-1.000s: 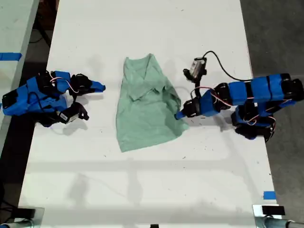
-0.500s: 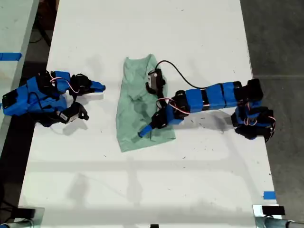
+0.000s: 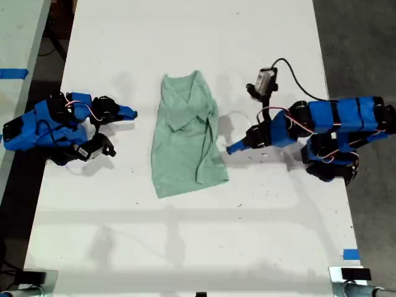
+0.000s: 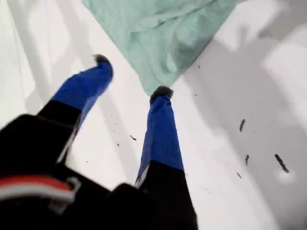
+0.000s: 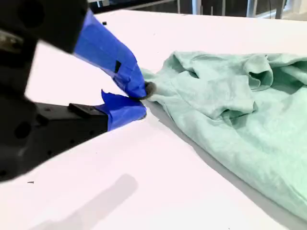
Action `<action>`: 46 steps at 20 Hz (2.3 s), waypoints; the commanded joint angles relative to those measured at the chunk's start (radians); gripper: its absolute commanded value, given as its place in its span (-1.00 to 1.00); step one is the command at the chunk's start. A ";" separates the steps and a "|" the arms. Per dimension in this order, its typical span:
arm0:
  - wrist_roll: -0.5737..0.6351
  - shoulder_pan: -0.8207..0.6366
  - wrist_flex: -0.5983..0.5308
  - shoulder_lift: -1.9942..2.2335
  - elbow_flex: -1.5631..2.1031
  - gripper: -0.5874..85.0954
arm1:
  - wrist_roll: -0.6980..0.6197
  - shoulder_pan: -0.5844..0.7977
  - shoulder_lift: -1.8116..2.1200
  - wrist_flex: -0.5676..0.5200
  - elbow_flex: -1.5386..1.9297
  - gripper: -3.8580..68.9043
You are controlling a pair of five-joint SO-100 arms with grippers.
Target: Fold t shirt
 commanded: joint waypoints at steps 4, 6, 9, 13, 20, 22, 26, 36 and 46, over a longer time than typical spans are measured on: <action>0.000 0.003 -0.011 0.009 0.038 -0.93 | -0.094 0.112 0.646 -0.140 0.710 -0.85; 0.000 0.003 -0.011 0.009 0.038 -0.93 | -0.138 0.166 0.862 -0.038 0.838 -0.85; 0.000 0.011 -0.012 0.009 0.038 -0.93 | -0.063 0.190 1.025 0.179 0.844 -0.85; 0.000 0.011 -0.012 0.009 0.038 -0.93 | 0.014 0.189 1.025 0.209 0.844 -0.87; 0.000 0.012 -0.012 0.009 0.038 -0.93 | 0.058 0.206 1.025 0.235 0.844 -0.88; 0.000 0.012 -0.012 0.009 0.038 -0.93 | 0.063 0.209 1.025 0.238 0.844 -0.88; 0.000 0.012 -0.012 0.009 0.038 -0.93 | 0.066 0.210 1.025 0.239 0.844 -0.87; 0.000 0.012 -0.012 0.009 0.038 -0.93 | 0.071 0.212 1.025 0.242 0.844 -0.87; 0.000 0.012 -0.012 0.009 0.038 -0.93 | 0.071 0.212 1.025 0.242 0.844 -0.87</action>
